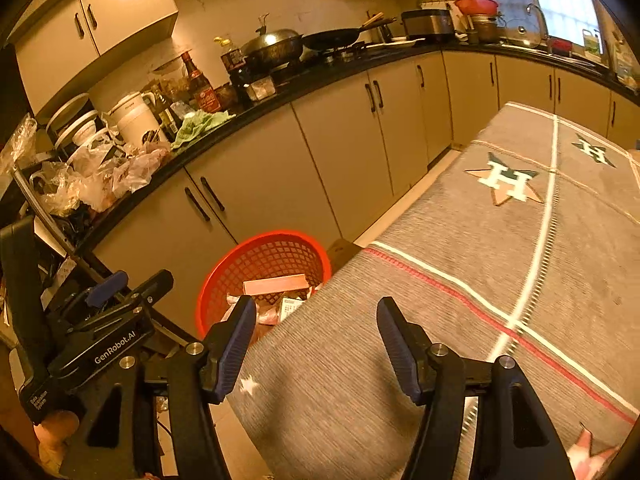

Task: Collect trash
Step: 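Return both open tools to the table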

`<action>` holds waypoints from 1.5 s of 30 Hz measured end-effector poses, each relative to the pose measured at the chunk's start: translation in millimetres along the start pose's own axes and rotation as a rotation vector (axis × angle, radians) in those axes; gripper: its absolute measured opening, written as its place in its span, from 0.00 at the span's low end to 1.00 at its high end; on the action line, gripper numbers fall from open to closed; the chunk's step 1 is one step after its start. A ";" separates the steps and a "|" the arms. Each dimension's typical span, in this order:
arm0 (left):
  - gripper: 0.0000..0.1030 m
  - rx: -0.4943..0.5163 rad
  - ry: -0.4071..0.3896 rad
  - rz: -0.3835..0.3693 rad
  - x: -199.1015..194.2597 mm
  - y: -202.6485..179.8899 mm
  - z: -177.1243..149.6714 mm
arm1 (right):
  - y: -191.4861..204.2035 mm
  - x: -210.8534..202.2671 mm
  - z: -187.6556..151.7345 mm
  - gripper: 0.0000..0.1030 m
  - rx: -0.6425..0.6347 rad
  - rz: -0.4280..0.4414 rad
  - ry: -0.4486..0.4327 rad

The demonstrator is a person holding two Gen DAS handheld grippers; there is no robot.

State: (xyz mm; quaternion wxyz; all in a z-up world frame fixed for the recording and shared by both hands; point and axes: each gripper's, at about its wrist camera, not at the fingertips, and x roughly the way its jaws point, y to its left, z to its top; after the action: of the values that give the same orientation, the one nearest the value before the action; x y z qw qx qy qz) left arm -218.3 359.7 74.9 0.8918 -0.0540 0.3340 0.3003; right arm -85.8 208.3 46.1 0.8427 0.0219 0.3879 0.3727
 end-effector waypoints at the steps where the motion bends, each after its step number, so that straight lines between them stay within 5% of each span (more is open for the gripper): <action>1: 0.74 0.007 -0.006 0.001 -4.0 -3.6 0.4 | -2.8 -4.1 -1.4 0.66 0.006 -0.003 -0.005; 27: 0.77 0.199 -0.075 -0.111 -77.0 -111.8 -0.8 | -96.1 -109.7 -44.8 0.69 0.171 -0.077 -0.136; 45: 0.77 0.320 -0.017 -0.262 -80.1 -189.6 -13.5 | -193.2 -164.9 -71.3 0.70 0.322 -0.204 -0.174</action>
State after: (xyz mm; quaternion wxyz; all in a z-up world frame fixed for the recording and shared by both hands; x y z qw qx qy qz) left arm -165.3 161.3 95.0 0.9233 0.0479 0.3599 0.1253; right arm -84.9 -55.4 38.4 0.8920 0.1492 0.3686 0.2152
